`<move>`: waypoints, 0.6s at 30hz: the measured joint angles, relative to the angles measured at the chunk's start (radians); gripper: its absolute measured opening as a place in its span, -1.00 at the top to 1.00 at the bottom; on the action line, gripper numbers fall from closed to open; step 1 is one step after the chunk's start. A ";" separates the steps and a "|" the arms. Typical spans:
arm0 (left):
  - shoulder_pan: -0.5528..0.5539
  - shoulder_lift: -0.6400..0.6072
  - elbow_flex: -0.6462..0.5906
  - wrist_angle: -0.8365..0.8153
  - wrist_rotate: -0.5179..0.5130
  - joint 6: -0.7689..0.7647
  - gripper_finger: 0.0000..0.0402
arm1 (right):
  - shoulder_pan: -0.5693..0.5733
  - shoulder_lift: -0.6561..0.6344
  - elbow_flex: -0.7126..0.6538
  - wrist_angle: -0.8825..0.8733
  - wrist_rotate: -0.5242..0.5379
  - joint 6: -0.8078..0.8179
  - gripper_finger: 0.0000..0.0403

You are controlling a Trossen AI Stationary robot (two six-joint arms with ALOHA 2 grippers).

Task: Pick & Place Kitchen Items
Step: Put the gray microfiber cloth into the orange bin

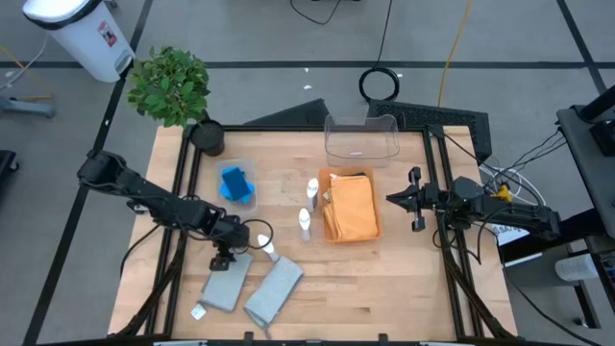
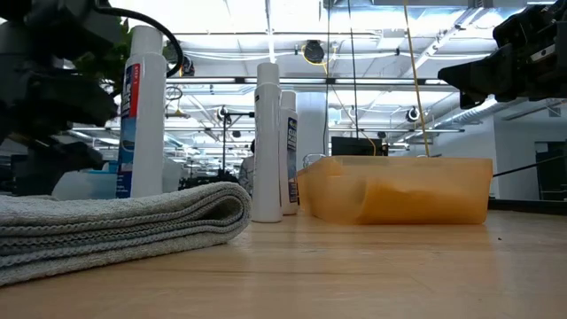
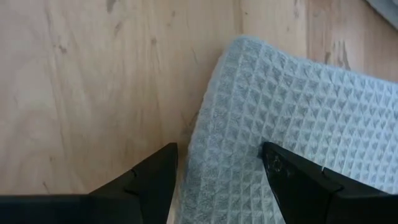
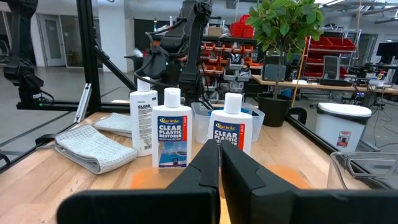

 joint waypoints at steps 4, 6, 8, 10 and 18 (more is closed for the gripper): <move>0.000 0.001 -0.001 -0.004 0.004 0.042 -0.11 | 0.000 0.000 0.000 0.000 0.000 0.000 1.00; 0.000 0.002 -0.001 -0.004 0.013 0.047 0.03 | 0.000 0.000 0.000 0.000 0.000 0.000 1.00; 0.000 0.003 -0.002 -0.004 0.021 0.045 0.23 | 0.000 0.000 0.000 0.000 0.000 0.000 1.00; 0.000 0.003 -0.002 -0.004 0.035 0.045 0.47 | 0.000 0.000 0.000 0.000 0.000 0.000 1.00; -0.006 -0.011 -0.002 -0.007 0.046 -0.020 0.86 | 0.000 0.000 0.000 0.000 0.000 0.000 1.00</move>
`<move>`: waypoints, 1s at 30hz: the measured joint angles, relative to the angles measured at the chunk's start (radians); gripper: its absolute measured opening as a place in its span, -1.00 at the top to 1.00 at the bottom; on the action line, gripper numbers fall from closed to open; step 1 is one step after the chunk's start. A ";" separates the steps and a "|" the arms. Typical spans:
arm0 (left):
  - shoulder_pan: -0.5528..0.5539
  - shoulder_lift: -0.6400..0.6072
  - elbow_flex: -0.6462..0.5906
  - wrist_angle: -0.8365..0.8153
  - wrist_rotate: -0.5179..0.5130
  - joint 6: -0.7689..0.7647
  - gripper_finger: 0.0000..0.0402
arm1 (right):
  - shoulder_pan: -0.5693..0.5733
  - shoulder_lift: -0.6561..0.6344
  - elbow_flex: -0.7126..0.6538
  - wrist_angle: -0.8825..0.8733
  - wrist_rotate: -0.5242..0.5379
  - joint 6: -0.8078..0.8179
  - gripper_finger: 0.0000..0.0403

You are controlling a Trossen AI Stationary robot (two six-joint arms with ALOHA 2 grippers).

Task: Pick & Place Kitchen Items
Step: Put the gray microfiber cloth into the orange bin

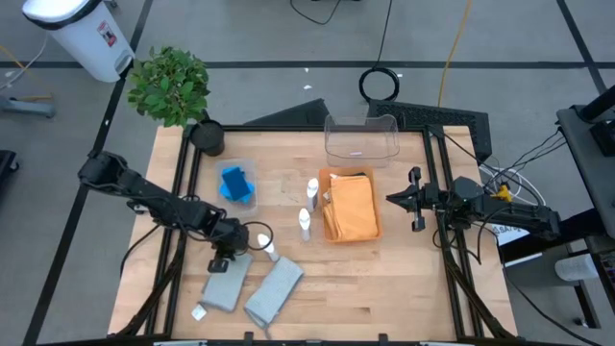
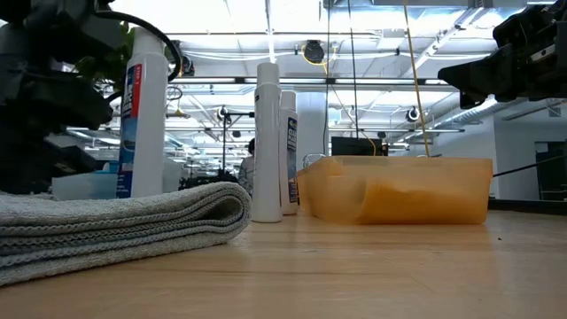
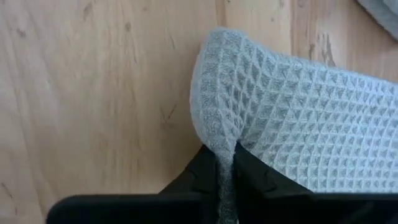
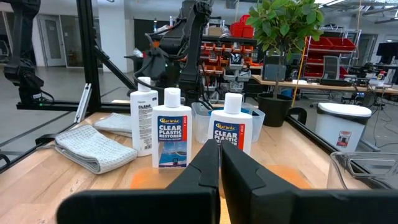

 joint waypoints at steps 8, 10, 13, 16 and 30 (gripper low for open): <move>-0.049 -0.136 0.109 -0.081 -0.058 -0.113 0.91 | 0.000 0.000 0.000 0.000 0.000 0.000 1.00; -0.079 -0.173 0.162 -0.141 -0.123 -0.142 0.91 | 0.000 0.000 0.000 0.000 0.000 0.000 1.00; -0.133 -0.217 0.257 -0.182 -0.224 -0.159 0.91 | 0.000 0.000 0.000 0.000 0.000 0.000 1.00; -0.196 -0.246 0.344 -0.236 -0.303 -0.187 0.91 | 0.000 0.000 0.000 0.000 0.000 0.000 1.00; -0.379 -0.242 0.607 -0.116 -0.608 0.043 0.91 | 0.000 0.000 0.000 0.000 0.000 0.000 1.00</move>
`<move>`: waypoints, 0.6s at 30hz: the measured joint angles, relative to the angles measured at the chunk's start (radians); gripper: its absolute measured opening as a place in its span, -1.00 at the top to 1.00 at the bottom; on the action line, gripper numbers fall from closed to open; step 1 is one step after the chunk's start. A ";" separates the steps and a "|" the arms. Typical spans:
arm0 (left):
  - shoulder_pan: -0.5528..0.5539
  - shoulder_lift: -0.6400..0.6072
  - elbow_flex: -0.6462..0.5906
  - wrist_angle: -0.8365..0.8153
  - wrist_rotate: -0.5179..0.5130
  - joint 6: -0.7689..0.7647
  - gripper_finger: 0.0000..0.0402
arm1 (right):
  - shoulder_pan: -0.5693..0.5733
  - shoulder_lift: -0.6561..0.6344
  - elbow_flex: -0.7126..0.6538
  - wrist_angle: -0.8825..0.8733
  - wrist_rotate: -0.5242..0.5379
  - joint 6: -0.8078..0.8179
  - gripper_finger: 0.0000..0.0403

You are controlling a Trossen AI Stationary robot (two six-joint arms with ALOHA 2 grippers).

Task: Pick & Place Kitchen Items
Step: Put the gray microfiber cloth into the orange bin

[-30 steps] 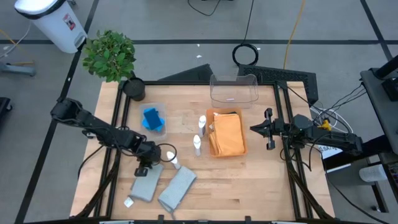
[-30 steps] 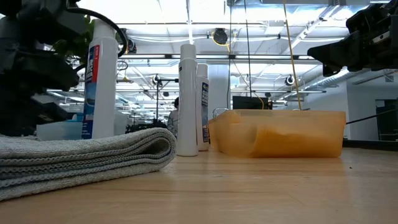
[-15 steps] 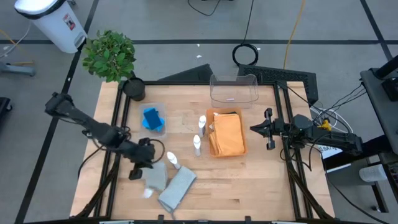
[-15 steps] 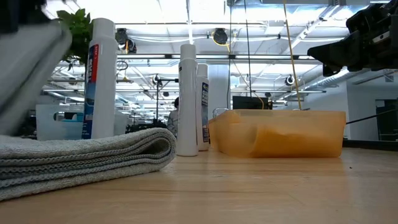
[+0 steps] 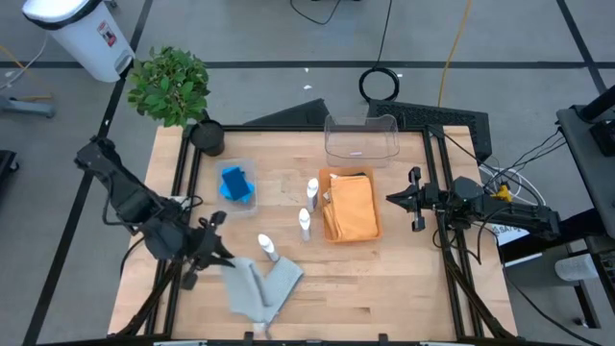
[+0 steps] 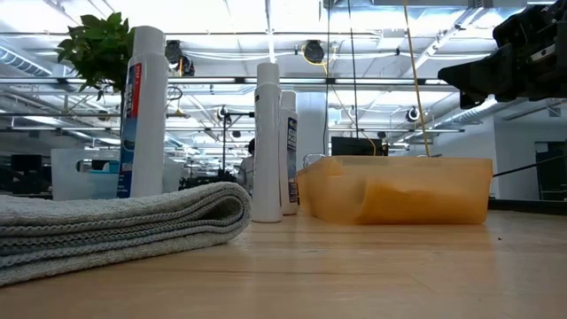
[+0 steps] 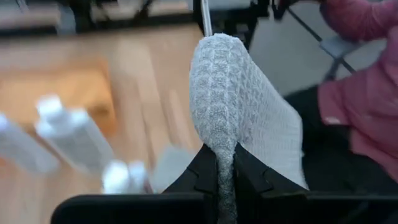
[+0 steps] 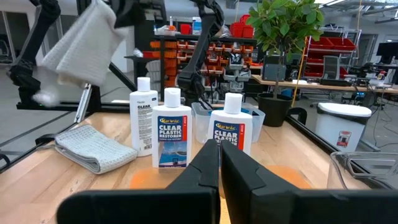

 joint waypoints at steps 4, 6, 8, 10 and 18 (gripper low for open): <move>0.040 0.059 0.000 0.136 -0.028 0.131 0.91 | 0.000 0.000 0.000 0.000 0.000 0.000 1.00; 0.079 0.101 0.000 0.201 -0.020 0.173 0.91 | 0.000 0.000 0.000 0.000 0.000 0.000 1.00; 0.126 0.145 0.000 0.260 0.015 0.202 0.91 | 0.000 0.000 0.000 0.005 0.000 -0.002 1.00; 0.171 0.185 0.000 0.305 0.052 0.209 0.90 | 0.000 0.000 0.000 0.014 0.000 -0.009 1.00; 0.342 0.304 0.000 0.331 0.135 0.172 0.90 | 0.000 0.001 0.000 0.029 -0.054 0.358 1.00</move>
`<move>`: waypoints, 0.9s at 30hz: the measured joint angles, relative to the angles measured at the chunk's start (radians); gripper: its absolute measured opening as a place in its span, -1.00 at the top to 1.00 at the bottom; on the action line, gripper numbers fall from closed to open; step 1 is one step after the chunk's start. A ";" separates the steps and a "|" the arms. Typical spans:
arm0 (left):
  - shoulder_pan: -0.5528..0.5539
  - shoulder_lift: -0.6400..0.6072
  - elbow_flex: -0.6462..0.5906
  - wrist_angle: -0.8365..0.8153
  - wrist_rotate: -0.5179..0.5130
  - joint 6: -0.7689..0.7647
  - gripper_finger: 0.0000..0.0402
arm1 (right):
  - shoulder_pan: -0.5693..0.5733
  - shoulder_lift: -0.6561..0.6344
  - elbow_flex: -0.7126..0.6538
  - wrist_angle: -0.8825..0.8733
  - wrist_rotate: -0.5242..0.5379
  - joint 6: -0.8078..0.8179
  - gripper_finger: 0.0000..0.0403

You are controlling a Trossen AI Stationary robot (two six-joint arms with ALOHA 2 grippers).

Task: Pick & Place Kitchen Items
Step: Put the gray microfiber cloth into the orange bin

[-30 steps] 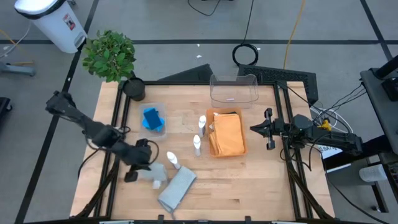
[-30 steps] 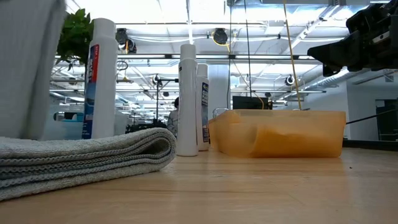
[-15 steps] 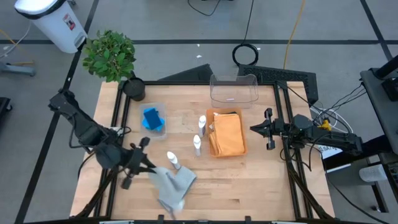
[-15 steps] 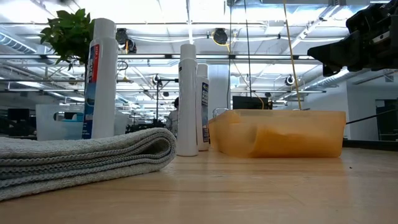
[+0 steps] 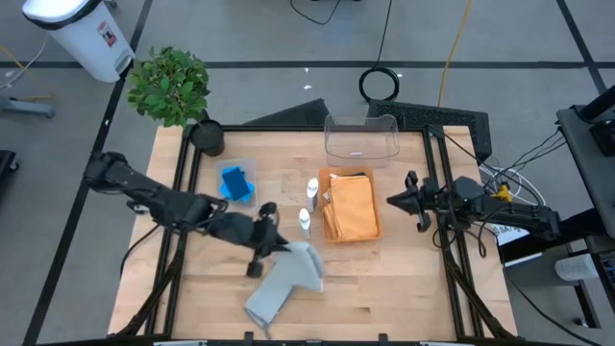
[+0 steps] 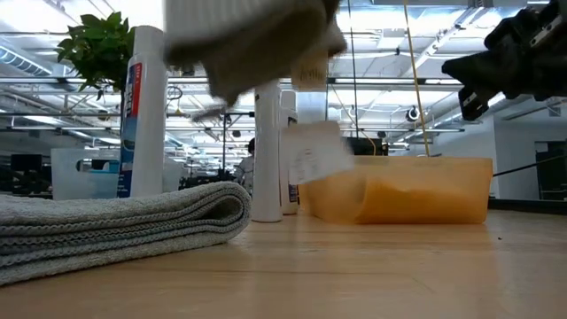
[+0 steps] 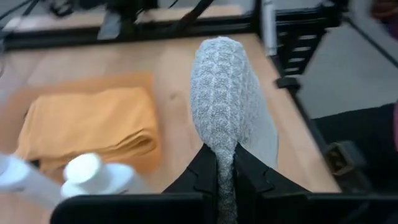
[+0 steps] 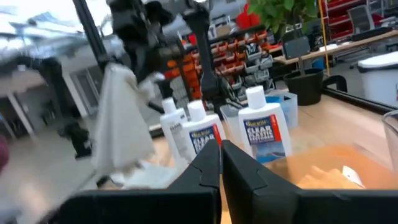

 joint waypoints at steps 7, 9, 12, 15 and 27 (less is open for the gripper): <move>0.065 0.076 0.000 0.010 -0.016 -0.004 0.90 | 0.000 0.002 0.000 0.088 0.003 0.032 1.00; 0.068 0.102 0.000 0.023 -0.037 0.000 0.91 | 0.000 0.001 0.000 0.148 0.003 0.050 1.00; 0.068 0.139 0.000 0.038 -0.056 0.009 0.91 | 0.000 0.005 0.000 0.232 0.003 0.100 1.00; 0.070 0.162 0.000 0.036 -0.054 0.046 0.91 | 0.000 0.019 0.000 0.287 0.000 0.111 1.00; 0.072 0.166 0.046 0.055 -0.080 0.129 0.91 | 0.000 0.244 0.000 0.583 -0.015 0.029 1.00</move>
